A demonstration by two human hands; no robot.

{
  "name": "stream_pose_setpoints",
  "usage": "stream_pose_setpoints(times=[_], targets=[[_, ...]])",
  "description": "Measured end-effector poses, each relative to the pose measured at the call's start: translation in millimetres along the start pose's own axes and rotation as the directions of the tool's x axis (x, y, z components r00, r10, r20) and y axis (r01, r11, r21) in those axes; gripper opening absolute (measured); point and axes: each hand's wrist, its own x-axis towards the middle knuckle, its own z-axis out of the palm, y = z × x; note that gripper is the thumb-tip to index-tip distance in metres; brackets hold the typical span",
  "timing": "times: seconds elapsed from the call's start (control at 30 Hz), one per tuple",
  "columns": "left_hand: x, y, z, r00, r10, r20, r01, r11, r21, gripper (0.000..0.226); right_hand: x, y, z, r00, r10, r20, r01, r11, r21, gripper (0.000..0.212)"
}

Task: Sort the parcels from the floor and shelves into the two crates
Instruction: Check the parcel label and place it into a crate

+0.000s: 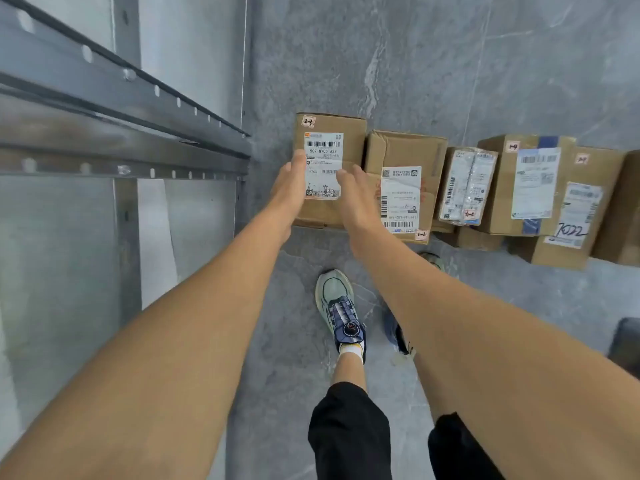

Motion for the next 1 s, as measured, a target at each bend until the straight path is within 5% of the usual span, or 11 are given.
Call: stream_pose_setpoints(times=[0.5,1.0], targets=[[43.3,-31.9,-2.5,0.997,-0.079,-0.004,0.079,0.996,-0.047,0.058,24.4,20.1,20.8,0.982,-0.117,-0.148,0.102,0.99,-0.101,0.062],[70.8,-53.8,-2.9,0.991,-0.13,0.017,0.131,0.989,-0.072,0.074,62.7,28.5,9.0,0.982,0.151,-0.116,-0.146,0.988,0.049,0.074]])
